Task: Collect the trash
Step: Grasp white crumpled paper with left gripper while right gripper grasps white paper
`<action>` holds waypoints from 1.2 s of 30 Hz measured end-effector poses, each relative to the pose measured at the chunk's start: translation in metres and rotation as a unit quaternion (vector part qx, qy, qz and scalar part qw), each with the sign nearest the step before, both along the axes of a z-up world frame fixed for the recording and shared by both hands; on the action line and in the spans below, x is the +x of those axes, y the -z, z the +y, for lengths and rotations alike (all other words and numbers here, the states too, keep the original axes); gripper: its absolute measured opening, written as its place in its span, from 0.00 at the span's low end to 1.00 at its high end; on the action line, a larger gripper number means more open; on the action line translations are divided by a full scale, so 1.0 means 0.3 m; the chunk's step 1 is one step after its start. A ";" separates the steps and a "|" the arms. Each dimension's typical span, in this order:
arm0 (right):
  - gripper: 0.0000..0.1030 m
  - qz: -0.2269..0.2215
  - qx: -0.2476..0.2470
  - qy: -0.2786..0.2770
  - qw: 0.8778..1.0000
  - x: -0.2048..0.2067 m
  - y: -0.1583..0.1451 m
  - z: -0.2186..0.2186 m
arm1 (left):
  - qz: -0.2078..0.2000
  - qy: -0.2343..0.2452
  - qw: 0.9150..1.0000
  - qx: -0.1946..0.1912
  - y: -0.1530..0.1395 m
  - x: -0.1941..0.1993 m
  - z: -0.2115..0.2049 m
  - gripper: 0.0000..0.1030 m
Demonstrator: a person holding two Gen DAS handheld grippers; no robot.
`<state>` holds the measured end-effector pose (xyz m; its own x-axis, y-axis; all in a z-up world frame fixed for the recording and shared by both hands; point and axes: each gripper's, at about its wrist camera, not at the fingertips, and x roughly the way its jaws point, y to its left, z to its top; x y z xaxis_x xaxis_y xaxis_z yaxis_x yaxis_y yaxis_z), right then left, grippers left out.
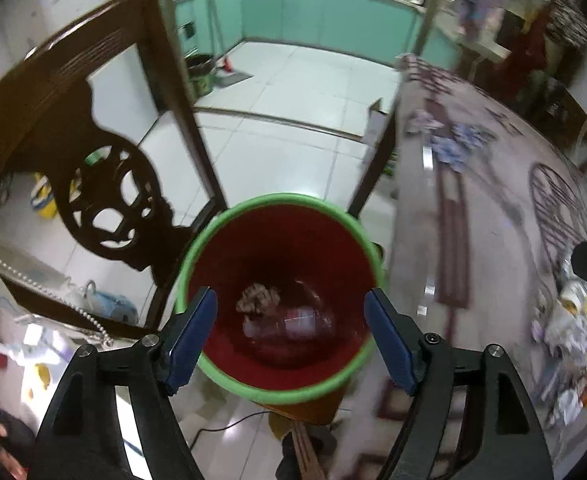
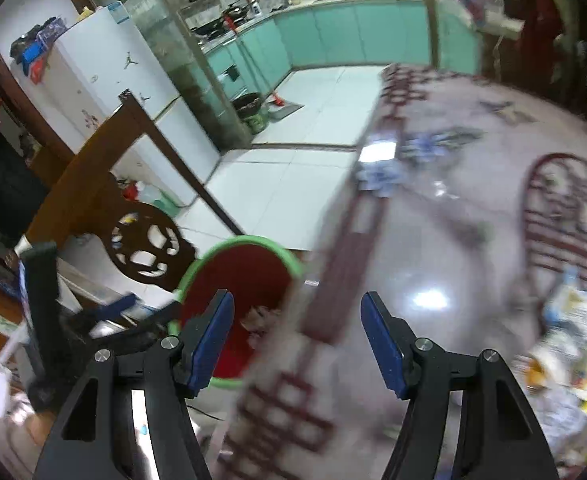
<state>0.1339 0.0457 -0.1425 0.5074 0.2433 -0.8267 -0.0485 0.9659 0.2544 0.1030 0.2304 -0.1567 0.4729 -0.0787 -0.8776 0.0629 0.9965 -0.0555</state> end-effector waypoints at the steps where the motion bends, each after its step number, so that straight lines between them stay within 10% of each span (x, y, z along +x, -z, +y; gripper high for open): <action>1: 0.65 -0.003 -0.014 0.006 1.000 -0.033 -0.011 -0.042 | -0.002 0.006 1.000 -0.002 -0.009 -0.013 -0.023 0.74; 12: 0.70 0.079 -0.120 0.015 0.989 -0.262 0.052 -0.537 | -0.006 0.080 0.997 -0.022 -0.055 -0.208 -0.357 0.79; 21: 0.70 0.132 -0.135 -0.040 0.981 -0.303 0.278 -0.627 | 0.000 0.098 0.995 -0.026 -0.064 -0.388 -0.600 0.79; 23: 0.49 0.129 -0.115 -0.036 0.984 -0.311 0.292 -0.647 | -0.001 0.098 0.995 -0.025 -0.068 -0.415 -0.632 0.79; 36: 0.40 0.039 -0.065 -0.022 0.997 -0.440 0.006 -0.809 | 0.081 0.194 0.974 -0.081 0.034 -0.535 -0.922 0.81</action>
